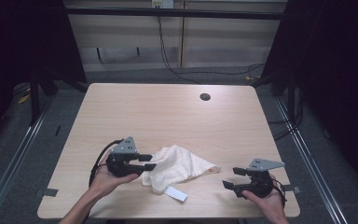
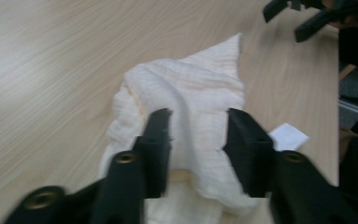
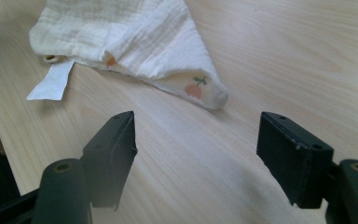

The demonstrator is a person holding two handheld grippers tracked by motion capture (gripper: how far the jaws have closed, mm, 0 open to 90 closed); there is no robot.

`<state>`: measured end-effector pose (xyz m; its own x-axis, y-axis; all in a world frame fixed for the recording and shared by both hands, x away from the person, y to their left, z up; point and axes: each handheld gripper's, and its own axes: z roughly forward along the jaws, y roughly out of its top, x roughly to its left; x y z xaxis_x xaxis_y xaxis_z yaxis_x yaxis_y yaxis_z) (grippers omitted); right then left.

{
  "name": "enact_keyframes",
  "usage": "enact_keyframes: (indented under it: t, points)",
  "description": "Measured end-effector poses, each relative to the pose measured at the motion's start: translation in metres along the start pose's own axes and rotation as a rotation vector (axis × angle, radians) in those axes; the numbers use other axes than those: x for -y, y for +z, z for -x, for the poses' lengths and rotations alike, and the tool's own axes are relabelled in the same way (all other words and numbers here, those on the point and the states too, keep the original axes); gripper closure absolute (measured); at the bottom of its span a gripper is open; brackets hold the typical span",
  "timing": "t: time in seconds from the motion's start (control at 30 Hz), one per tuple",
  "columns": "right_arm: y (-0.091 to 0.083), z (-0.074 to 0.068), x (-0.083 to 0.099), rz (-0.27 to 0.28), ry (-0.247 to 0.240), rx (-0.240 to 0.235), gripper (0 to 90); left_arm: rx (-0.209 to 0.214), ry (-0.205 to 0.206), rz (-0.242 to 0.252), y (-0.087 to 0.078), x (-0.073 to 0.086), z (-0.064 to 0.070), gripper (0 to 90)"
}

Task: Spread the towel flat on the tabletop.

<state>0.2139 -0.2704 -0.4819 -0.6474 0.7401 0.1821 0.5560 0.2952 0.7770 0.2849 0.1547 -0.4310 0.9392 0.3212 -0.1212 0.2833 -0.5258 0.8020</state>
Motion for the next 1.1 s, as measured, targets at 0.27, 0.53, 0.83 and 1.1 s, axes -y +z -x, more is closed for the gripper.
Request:
enact_keyframes:
  t: [0.27,0.53,0.83,1.1]
  points:
    - [0.003,-0.006,-0.002,-0.014,-0.007,-0.008,28.2,0.104,0.064,-0.143,0.028,0.018,0.017,74.2]
    - [0.002,-0.003,-0.001,-0.011,0.001,-0.011,27.9,0.115,0.090,-0.224,0.048,0.028,0.025,73.6]
    - [0.002,-0.003,-0.001,-0.013,-0.001,-0.011,27.9,0.067,0.107,-0.259,0.052,0.034,0.022,60.6]
    - [0.003,-0.004,-0.001,-0.017,-0.009,-0.012,27.9,0.079,0.060,-0.223,0.052,0.036,0.015,83.6]
